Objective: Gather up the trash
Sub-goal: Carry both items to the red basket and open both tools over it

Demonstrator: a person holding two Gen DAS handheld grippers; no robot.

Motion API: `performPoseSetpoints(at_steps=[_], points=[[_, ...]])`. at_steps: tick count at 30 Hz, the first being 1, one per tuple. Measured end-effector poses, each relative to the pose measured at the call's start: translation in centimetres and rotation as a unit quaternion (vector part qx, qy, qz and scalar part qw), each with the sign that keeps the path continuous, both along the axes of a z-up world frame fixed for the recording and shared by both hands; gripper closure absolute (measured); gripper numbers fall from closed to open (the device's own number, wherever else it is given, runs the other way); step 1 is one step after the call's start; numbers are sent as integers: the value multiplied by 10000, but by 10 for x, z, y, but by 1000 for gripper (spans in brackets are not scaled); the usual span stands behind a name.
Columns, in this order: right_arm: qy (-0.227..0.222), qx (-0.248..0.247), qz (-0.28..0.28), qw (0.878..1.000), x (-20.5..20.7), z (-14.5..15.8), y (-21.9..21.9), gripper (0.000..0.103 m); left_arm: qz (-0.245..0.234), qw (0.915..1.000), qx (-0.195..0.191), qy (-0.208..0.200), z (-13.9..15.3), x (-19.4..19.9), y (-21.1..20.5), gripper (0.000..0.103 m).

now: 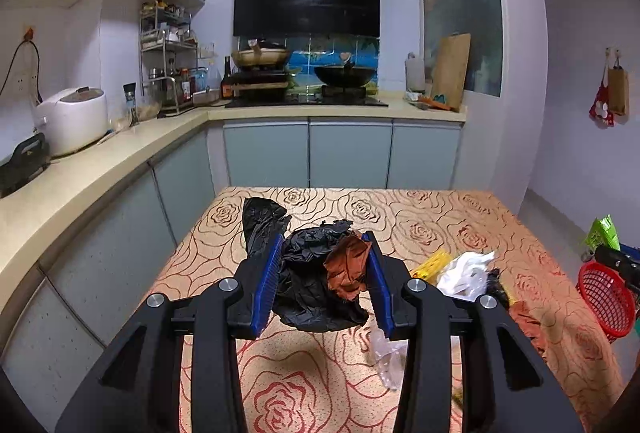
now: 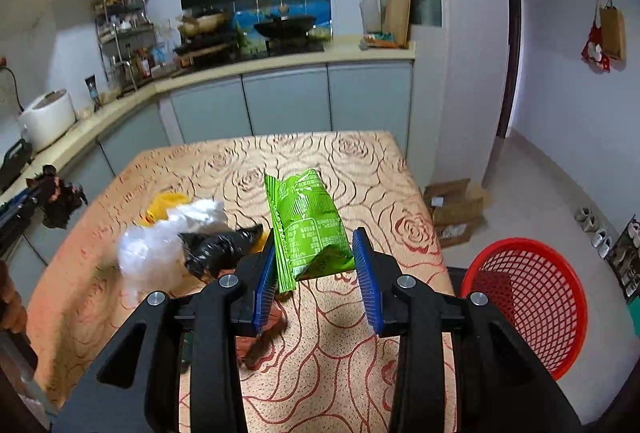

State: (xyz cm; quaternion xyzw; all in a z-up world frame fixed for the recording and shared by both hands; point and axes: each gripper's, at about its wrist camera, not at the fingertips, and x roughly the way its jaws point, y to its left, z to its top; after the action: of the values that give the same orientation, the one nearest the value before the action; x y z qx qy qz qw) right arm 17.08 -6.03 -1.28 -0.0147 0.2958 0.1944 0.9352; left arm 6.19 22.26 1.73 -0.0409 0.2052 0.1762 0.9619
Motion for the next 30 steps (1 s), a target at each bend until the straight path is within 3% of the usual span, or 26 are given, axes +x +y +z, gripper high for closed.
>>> performPoseSetpoints(at_steps=[17, 30], points=[[-387, 226, -475, 9979, -20, 31, -48, 67, -588, 9978, 48, -301, 23, 9, -49, 64], [-501, 291, -1051, 9928, -26, 37, -95, 67, -1560, 9873, -3, -309, 28, 38, -121, 64]])
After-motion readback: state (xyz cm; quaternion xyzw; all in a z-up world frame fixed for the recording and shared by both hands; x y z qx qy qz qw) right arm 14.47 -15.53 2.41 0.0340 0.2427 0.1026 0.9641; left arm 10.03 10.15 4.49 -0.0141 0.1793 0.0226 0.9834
